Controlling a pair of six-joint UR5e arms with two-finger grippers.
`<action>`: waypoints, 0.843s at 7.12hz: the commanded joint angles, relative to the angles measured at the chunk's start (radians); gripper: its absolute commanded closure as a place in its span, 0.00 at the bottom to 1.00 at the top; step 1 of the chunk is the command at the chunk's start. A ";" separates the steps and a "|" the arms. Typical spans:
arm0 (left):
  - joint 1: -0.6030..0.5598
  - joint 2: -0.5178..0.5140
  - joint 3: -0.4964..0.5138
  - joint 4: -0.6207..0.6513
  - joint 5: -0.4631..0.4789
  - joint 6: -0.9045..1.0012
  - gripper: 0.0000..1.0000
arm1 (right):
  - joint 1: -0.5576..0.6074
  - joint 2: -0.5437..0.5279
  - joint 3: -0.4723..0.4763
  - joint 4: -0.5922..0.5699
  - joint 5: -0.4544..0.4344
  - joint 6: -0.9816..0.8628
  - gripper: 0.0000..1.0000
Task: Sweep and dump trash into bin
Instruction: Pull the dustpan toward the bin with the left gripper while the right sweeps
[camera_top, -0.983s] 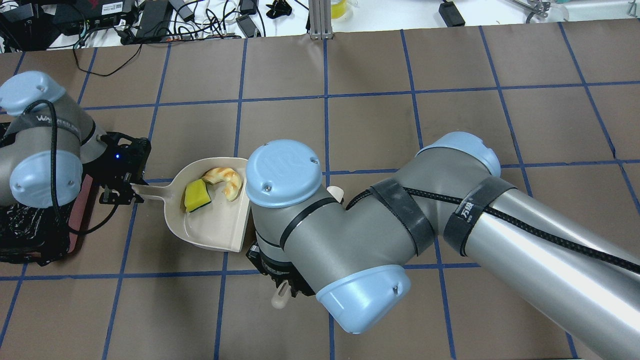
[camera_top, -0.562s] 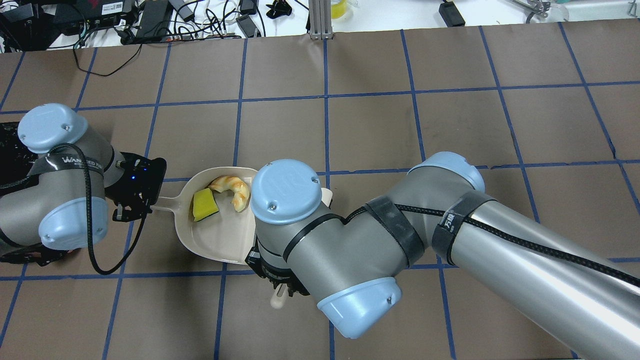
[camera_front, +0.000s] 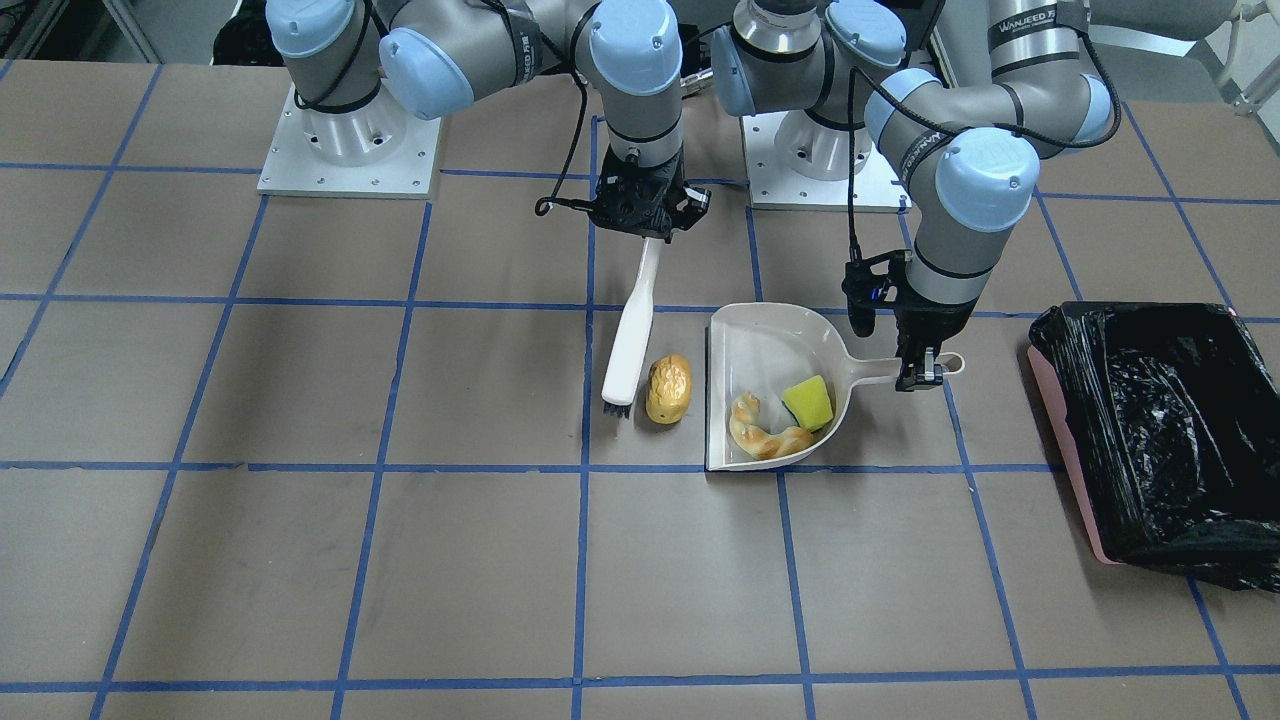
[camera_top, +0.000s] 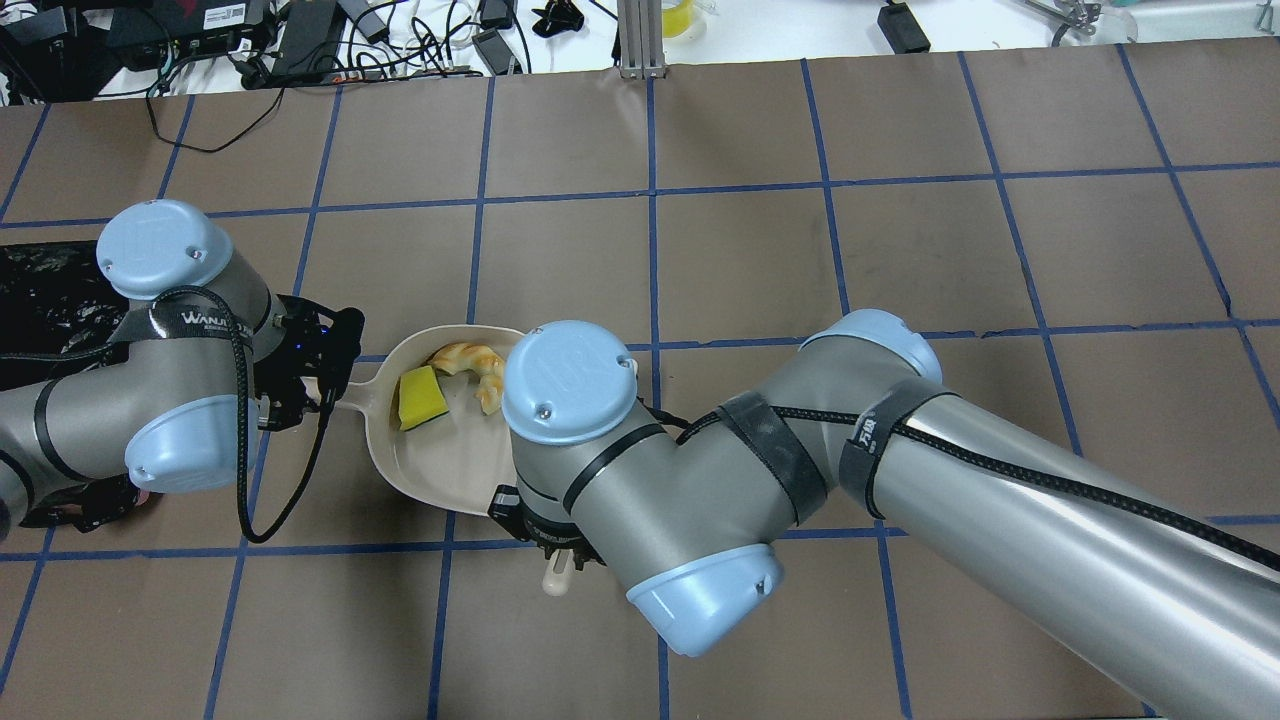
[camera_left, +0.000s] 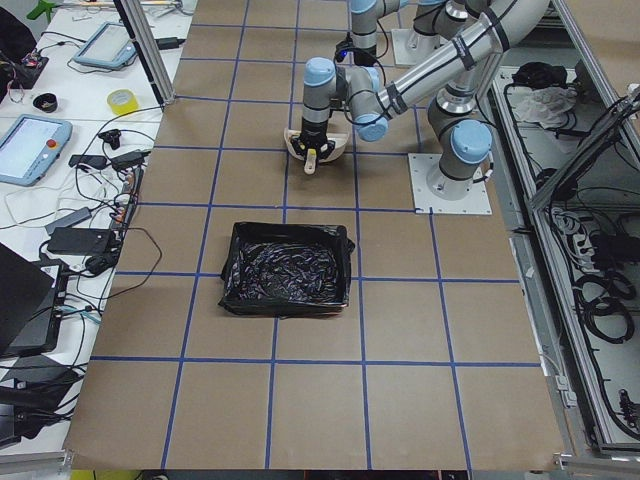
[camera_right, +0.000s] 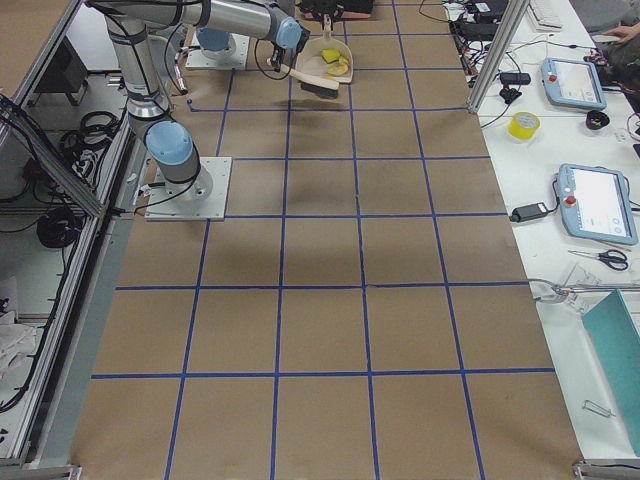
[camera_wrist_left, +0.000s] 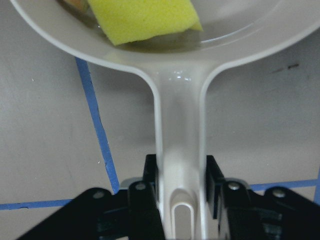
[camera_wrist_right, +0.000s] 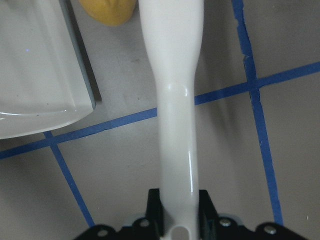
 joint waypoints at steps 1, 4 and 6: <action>-0.001 -0.036 0.012 0.005 -0.001 -0.003 1.00 | -0.005 0.043 -0.003 -0.035 -0.003 -0.009 1.00; -0.001 -0.046 0.012 0.007 -0.001 -0.014 1.00 | -0.003 0.111 -0.062 -0.072 -0.032 0.039 1.00; -0.001 -0.038 0.012 0.005 -0.001 -0.016 1.00 | 0.032 0.203 -0.173 -0.152 -0.018 0.161 1.00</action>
